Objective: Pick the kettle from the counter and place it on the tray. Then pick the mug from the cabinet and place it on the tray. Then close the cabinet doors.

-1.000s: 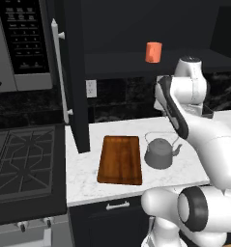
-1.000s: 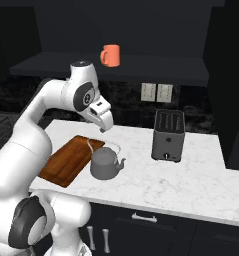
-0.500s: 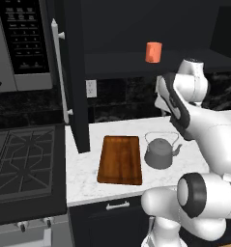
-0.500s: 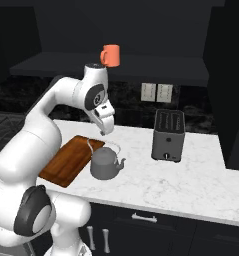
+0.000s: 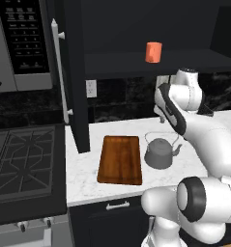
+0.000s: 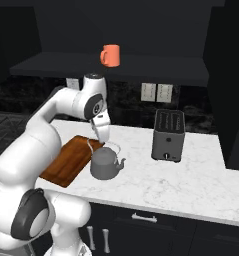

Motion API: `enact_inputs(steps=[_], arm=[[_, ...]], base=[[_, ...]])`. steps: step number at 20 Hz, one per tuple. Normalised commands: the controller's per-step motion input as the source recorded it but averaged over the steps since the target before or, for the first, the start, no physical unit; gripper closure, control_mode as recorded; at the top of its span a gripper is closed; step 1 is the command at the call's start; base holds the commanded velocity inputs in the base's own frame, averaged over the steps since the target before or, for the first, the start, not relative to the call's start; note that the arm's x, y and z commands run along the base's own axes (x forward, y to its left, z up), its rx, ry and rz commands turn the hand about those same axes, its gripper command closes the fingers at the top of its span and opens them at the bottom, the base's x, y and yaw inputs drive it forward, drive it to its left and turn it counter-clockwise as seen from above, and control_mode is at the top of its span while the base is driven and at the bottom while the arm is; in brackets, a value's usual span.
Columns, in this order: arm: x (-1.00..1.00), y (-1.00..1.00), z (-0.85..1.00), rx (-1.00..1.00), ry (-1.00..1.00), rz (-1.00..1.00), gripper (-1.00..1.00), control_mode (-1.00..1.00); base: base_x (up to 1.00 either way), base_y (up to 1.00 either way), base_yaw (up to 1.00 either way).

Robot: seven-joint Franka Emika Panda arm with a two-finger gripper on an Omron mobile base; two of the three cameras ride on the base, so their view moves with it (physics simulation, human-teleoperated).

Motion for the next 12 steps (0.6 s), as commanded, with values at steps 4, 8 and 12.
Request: enact_inputs(steps=[4,8,12], arm=[[0.11,0.04,-0.44,0.0,0.0,-0.16,-1.0,-1.0],[0.36,0.07,-0.25,0.0,0.05,-0.18,-1.0,-1.0],[0.4,0.03,-0.18,0.0,0.07,-0.18,-1.0,-1.0]], base=[[0.0,0.0,0.0],[0.0,0.0,0.0],[0.0,0.0,0.0]])
